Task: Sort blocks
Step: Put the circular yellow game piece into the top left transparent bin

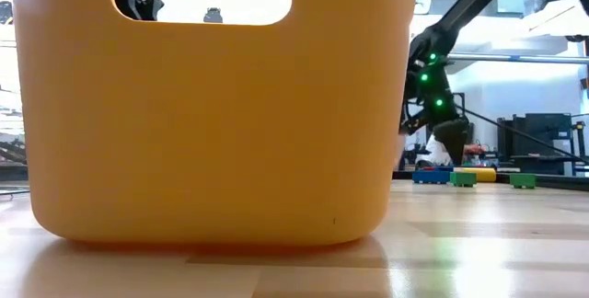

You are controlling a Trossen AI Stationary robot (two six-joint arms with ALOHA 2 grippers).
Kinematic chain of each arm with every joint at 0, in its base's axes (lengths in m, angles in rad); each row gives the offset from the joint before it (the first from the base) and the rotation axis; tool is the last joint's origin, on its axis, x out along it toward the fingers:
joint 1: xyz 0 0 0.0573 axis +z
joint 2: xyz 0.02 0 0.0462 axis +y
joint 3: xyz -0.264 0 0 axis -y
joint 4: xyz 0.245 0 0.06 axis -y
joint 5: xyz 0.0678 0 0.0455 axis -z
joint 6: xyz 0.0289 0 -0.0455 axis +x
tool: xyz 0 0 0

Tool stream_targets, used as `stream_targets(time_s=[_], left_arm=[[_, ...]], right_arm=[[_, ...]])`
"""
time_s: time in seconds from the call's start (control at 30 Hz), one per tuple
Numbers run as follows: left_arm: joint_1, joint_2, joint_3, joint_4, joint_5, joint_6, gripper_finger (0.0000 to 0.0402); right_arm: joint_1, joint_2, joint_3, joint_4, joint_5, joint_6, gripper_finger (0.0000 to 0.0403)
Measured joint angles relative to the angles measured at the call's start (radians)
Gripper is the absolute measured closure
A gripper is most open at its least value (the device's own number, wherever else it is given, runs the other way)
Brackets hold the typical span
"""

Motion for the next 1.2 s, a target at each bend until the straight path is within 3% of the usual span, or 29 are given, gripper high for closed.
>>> stream_targets(time_s=[0.17, 0.27, 0.33, 0.9, 1.2], left_arm=[[0.000, 0.000, 0.000, -0.013, 0.000, 0.013, 0.0205], [0.000, 0.000, 0.000, -0.013, 0.000, 0.013, 0.0205], [0.000, 0.000, 0.000, -0.013, 0.000, 0.014, 0.0205], [0.000, 0.000, 0.000, -0.021, 0.036, -0.043, 0.0205], [-0.003, 0.000, 0.000, -0.037, 0.035, -0.026, 0.0205]], right_arm=[[-0.063, 0.088, 0.094, -0.080, 0.030, 0.042, 0.0152], [-0.069, 0.114, 0.132, -0.173, 0.105, 0.226, 0.0152], [-0.068, 0.128, 0.141, -0.210, 0.129, 0.261, 0.0152], [-0.079, 0.128, 0.147, -0.143, 0.124, 0.054, 0.0152], [-0.101, 0.154, 0.147, -0.144, 0.112, 0.064, 0.0152]])
